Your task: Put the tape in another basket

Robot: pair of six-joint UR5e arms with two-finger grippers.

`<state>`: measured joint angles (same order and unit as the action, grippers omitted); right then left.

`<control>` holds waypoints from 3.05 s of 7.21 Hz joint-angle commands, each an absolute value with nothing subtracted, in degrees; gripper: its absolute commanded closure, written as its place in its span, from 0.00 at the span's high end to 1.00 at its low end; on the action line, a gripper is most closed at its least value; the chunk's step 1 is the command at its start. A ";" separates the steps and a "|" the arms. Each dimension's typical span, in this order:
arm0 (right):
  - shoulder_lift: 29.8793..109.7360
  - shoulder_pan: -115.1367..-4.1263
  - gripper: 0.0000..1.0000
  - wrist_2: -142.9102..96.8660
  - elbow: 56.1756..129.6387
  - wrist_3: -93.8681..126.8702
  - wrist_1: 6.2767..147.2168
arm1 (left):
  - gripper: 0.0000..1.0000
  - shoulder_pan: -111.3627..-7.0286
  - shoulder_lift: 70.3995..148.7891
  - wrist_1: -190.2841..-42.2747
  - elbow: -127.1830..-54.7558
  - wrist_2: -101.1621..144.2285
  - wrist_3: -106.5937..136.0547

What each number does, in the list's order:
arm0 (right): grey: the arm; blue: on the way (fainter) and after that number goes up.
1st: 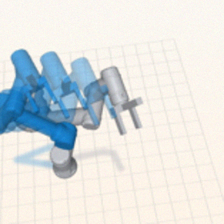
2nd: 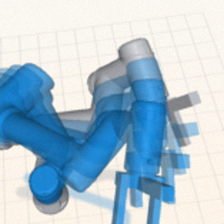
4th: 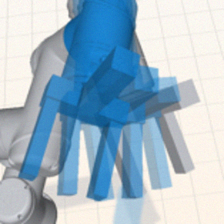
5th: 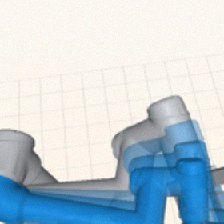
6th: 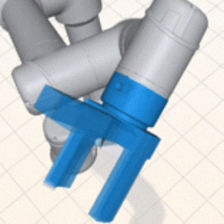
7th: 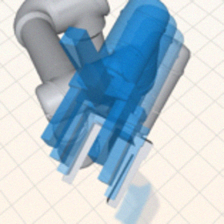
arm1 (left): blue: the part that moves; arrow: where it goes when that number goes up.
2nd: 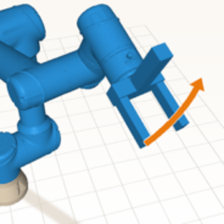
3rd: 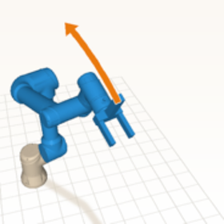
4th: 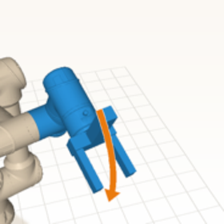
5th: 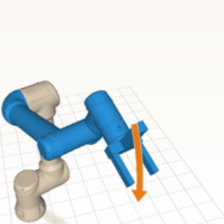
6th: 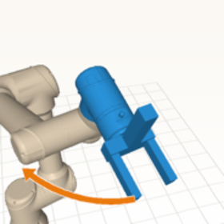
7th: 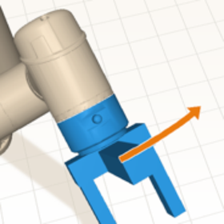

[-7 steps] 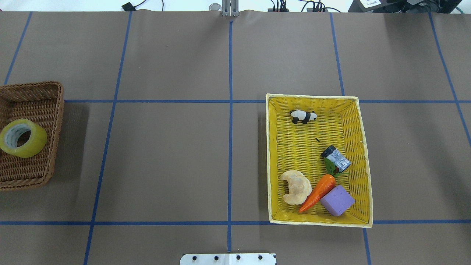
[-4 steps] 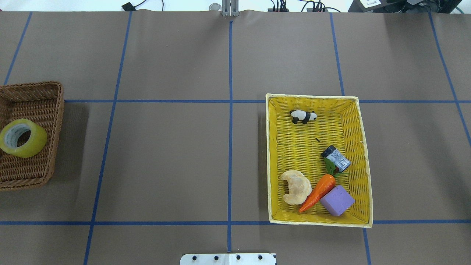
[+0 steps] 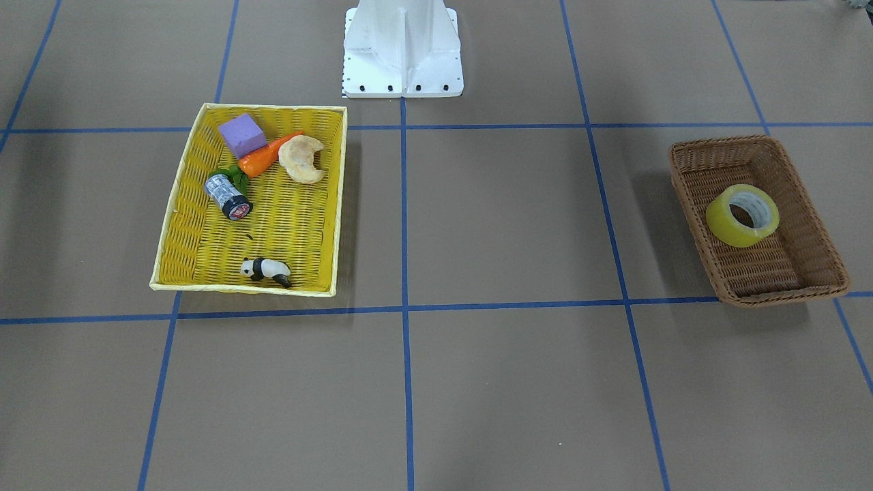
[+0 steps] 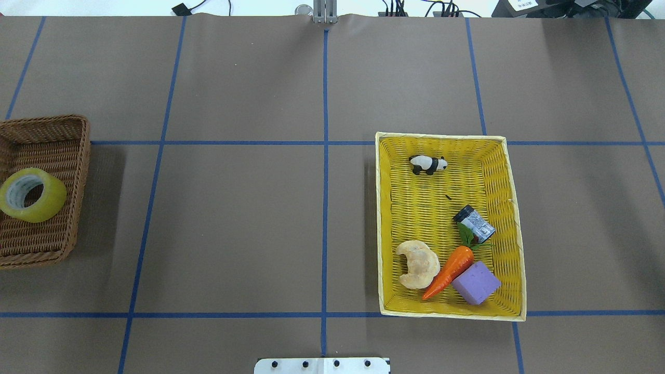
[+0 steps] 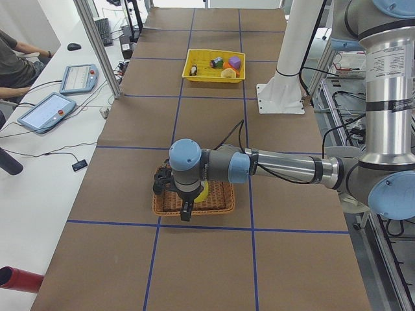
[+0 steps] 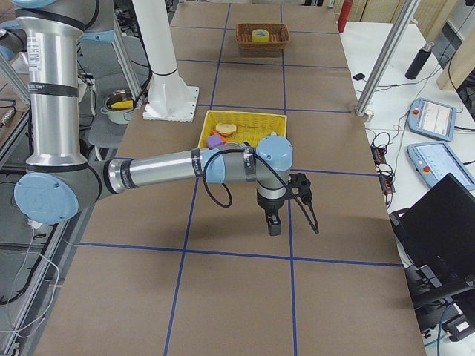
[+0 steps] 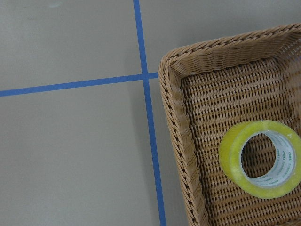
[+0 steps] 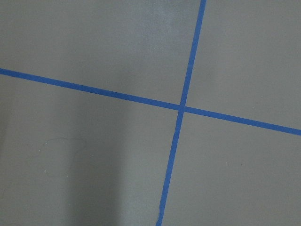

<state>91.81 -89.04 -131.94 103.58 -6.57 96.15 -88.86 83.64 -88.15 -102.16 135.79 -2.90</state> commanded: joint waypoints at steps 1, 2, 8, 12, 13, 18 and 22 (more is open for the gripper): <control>91.67 -89.03 1.00 -131.75 103.45 -6.59 96.15 | 0.98 -88.86 83.41 -88.15 -101.60 135.79 -2.90; 91.67 -89.03 1.00 -131.75 103.45 -6.50 96.24 | 0.98 -88.86 83.41 -88.07 -101.60 135.79 -2.81; 91.84 -89.03 1.00 -132.45 103.27 -6.50 96.68 | 0.98 -88.86 84.02 -88.07 -99.14 135.79 -0.44; 91.85 -89.03 1.00 -132.54 103.27 -6.50 96.59 | 0.98 -88.86 84.11 -88.15 -99.58 135.79 -0.61; 91.85 -89.03 1.00 -132.54 103.10 -6.50 96.50 | 0.98 -88.86 84.11 -88.24 -100.02 136.57 -0.62; 91.85 -89.03 1.00 -132.54 103.18 -6.50 96.33 | 0.98 -88.86 84.20 -88.24 -99.58 140.10 -0.70; 91.85 -89.03 1.00 -132.54 103.18 -6.50 96.33 | 0.98 -88.86 84.11 -88.24 -99.32 140.01 -0.88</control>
